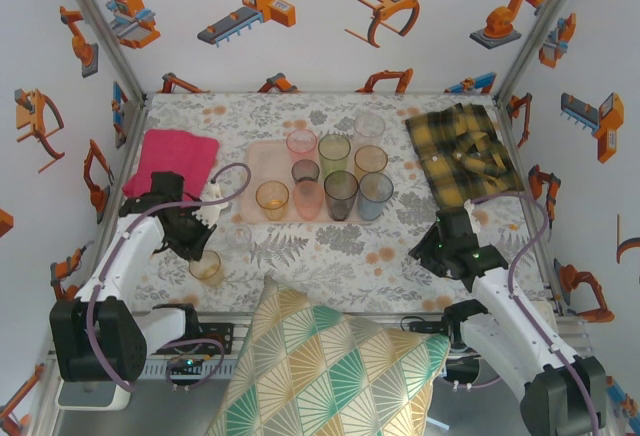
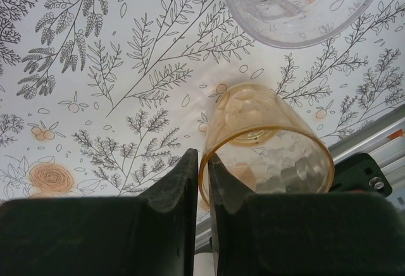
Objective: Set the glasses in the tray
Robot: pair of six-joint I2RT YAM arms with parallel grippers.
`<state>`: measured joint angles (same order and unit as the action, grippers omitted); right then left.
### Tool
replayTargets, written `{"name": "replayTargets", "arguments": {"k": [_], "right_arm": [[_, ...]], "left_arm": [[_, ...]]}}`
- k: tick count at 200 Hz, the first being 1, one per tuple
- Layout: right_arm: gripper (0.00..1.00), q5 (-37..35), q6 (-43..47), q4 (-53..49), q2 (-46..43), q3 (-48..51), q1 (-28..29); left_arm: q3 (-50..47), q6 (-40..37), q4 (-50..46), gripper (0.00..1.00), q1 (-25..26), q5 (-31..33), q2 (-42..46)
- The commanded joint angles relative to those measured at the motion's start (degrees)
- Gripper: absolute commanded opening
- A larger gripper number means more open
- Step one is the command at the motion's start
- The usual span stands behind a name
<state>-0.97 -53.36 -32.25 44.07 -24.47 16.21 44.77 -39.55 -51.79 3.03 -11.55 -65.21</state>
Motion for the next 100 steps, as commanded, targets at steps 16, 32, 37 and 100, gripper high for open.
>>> {"name": "replayTargets", "arguments": {"k": [16, 32, 37, 100], "right_arm": [[0.42, -0.44, 0.19, 0.74, 0.45, 0.31, -0.43], [0.42, -0.43, 0.21, 0.79, 0.4, 0.3, -0.41], [0.42, -0.35, 0.19, 0.87, 0.41, 0.34, -0.39], [0.42, -0.08, 0.1, 0.87, -0.25, 0.96, -0.5]], "left_arm": [[3.27, 1.13, -3.51, 0.16, 0.27, -0.68, 1.91], [4.02, 1.54, -4.04, 0.16, 0.24, -0.89, 2.25], [4.24, 1.74, -4.18, 0.16, 0.31, -0.99, 2.3], [3.19, 1.58, -4.05, 0.21, 0.31, -0.95, 2.26]]}}
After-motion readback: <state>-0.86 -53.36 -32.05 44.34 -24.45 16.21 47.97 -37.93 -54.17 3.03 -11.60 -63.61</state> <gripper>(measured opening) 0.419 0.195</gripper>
